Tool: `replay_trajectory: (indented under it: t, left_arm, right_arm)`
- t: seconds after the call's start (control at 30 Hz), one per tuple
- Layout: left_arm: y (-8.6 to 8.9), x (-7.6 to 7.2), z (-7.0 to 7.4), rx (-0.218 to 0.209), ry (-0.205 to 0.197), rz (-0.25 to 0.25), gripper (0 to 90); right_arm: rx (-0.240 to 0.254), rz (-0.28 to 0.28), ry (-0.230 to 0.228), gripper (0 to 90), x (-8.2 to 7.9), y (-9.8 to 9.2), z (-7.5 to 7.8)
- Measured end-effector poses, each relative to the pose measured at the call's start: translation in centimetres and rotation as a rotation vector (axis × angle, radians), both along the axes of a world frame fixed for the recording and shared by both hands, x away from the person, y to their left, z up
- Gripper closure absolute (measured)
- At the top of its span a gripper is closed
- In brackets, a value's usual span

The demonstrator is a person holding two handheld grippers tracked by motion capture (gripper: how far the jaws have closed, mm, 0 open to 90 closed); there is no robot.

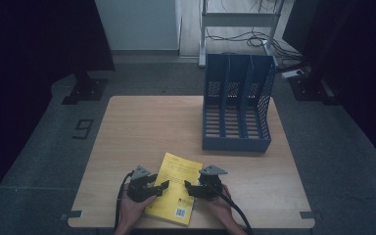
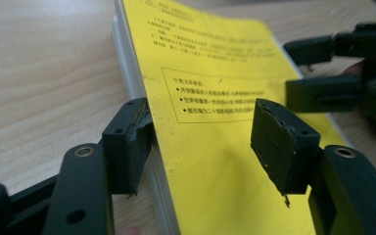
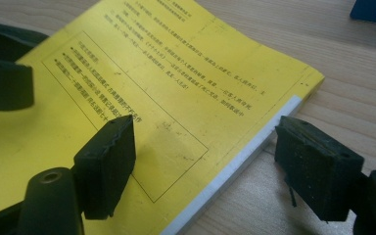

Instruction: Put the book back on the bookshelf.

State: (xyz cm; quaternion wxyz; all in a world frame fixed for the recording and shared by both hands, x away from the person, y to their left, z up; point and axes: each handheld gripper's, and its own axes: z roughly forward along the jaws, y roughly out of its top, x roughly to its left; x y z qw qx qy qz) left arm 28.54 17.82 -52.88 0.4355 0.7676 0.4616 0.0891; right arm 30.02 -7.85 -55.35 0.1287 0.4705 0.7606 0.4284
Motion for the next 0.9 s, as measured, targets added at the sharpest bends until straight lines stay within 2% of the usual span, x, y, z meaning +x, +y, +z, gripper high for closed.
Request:
replay_trajectory:
  t: [0.03, 0.07, 0.17, 0.37, 0.47, 0.5, 0.53, 0.7, 0.9]
  left_arm:
    - [0.0, 0.0, 0.0, 0.0, 0.0, 0.0, 40.9]
    - [0.06, -0.16, 0.35, -0.036, -0.014, -0.004, 41.5]
    - [0.14, -0.29, 0.74, -0.079, -0.026, -0.016, 42.6]
    - [0.22, -0.36, 0.87, -0.112, -0.026, -0.045, 41.7]
    - [0.55, -0.23, 0.94, -0.153, -0.007, -0.064, 41.5]
    - [0.55, -0.23, 0.94, -0.153, -0.007, -0.064, 41.5]
    - [0.76, -0.12, 0.91, -0.178, 0.008, -0.069, 41.6]
    - [0.59, -0.26, 0.79, -0.162, 0.007, -0.067, 39.9]
    - [0.93, -0.16, 0.69, -0.221, 0.049, -0.063, 39.8]
  right_arm:
    - [0.0, -0.001, -0.001, 22.7, -0.01, 0.01, 0.0]
    - [0.0, -0.001, -0.002, 22.8, -0.02, 0.01, 0.0]
    - [0.001, -0.001, -0.002, 22.8, -0.02, 0.01, 0.0]
    - [0.003, -0.001, 0.0, 22.8, -0.02, -0.01, 0.0]
    - [0.005, -0.001, 0.0, 22.9, -0.02, -0.02, 0.0]
    - [0.005, -0.001, 0.0, 22.9, -0.02, -0.02, 0.0]
    - [0.006, -0.001, 0.001, 22.9, -0.02, -0.03, 0.0]
    - [0.007, -0.001, 0.001, 22.8, -0.02, -0.03, 0.0]
    - [0.009, -0.001, 0.002, 22.8, -0.01, -0.05, 0.0]
